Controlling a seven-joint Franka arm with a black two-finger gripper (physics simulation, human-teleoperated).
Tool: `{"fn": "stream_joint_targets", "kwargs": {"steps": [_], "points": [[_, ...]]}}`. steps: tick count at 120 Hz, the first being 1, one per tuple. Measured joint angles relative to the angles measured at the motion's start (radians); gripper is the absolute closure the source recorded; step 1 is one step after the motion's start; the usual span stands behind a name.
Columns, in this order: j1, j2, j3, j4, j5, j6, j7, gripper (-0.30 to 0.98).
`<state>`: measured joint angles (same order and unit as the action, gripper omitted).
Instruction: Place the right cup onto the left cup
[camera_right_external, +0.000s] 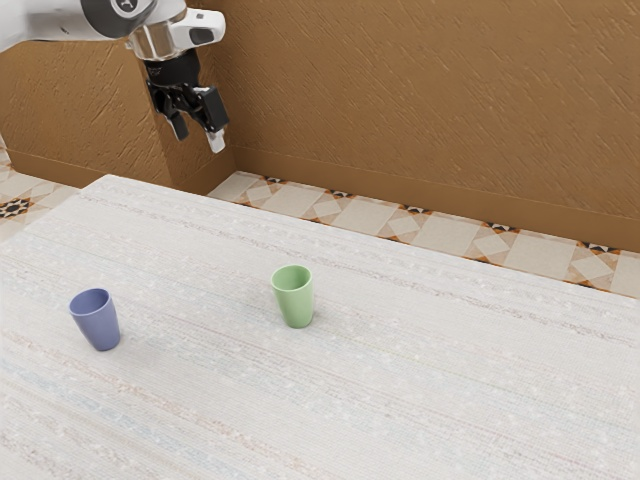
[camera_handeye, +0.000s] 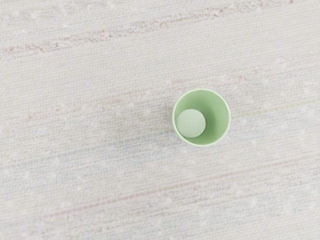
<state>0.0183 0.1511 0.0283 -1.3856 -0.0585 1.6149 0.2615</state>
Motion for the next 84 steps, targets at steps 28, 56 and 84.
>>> {"fn": "stream_joint_targets", "kwargs": {"steps": [28, 56, 84], "points": [[0.0, 0.002, -0.001, 0.0, 0.0, -0.004, -0.009, 0.0], [-0.009, 0.086, -0.042, -0.026, -0.009, 0.035, -0.021, 0.0], [-0.017, 0.229, -0.042, -0.054, -0.01, 0.155, -0.033, 0.0]]}}
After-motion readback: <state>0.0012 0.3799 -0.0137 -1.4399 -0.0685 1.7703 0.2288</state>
